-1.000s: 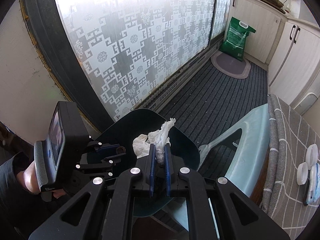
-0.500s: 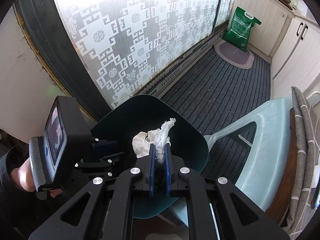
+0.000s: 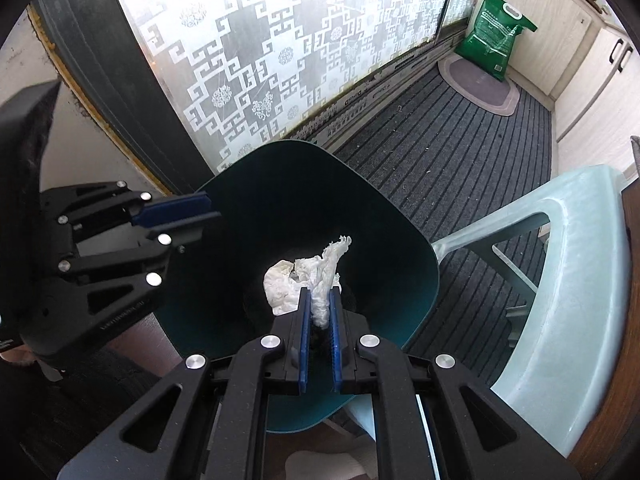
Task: Collect trash
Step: 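Open both grippers to drop the scrap and tissue into the bin, then move both grippers back over the table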
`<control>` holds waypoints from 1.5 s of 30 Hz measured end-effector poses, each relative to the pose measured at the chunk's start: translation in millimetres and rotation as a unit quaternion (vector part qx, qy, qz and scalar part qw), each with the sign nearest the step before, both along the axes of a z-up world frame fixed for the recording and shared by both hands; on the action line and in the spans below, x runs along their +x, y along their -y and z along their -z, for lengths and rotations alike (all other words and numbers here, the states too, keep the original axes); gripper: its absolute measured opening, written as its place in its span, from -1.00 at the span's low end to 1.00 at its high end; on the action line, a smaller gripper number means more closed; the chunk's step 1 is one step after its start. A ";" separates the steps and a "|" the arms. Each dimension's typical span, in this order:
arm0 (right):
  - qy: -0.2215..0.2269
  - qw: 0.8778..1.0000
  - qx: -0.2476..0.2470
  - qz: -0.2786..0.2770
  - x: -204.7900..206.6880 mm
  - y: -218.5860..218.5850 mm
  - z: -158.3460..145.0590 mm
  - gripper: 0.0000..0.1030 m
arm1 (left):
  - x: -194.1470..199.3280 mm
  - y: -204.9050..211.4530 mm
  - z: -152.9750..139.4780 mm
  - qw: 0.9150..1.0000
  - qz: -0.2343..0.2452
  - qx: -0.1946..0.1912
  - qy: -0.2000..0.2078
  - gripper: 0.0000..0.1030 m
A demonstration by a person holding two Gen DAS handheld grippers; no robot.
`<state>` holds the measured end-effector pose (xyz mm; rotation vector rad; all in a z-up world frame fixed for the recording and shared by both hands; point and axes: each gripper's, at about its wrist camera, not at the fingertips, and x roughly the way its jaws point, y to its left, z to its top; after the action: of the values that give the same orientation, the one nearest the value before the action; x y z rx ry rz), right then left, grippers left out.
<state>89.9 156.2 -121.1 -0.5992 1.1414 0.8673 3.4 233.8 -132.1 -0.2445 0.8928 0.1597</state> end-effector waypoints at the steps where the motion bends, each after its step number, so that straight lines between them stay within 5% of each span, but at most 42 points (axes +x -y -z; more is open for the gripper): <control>1: -0.001 1.000 -0.003 0.000 -0.4 0.6 2.8 -0.83 | -0.7 0.6 -4.2 1.000 -0.002 -0.001 0.008 -0.69; 9: -0.017 1.000 -0.026 -0.005 -3.5 2.0 24.1 -0.83 | -6.7 1.6 -39.7 0.997 -0.016 0.010 0.072 -0.77; 21: -0.044 0.996 -0.072 -0.021 -13.8 3.2 60.7 -0.81 | -29.0 17.5 -102.9 0.979 -0.024 0.030 0.202 -0.78; 26: -0.045 0.996 -0.079 -0.024 -17.5 5.6 64.4 -0.27 | -40.7 24.5 -124.2 0.971 -0.027 0.025 0.237 -0.78; 29: -0.041 0.996 -0.073 -0.026 -18.4 7.9 62.5 -0.27 | -43.5 27.4 -131.3 0.968 -0.033 0.029 0.249 -0.69; 34: -0.031 0.998 -0.046 -0.037 -23.9 8.9 47.8 -0.27 | -45.3 36.6 -140.8 0.963 -0.033 0.040 0.266 -0.39; 45: 0.030 0.995 0.077 -0.058 -30.9 24.0 -35.9 -0.27 | -56.6 17.7 -158.3 0.950 -0.075 0.023 0.303 -0.20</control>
<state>59.0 132.3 -85.2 -0.5646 0.9840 1.0203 -53.2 216.2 26.2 -0.2970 0.2572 0.2297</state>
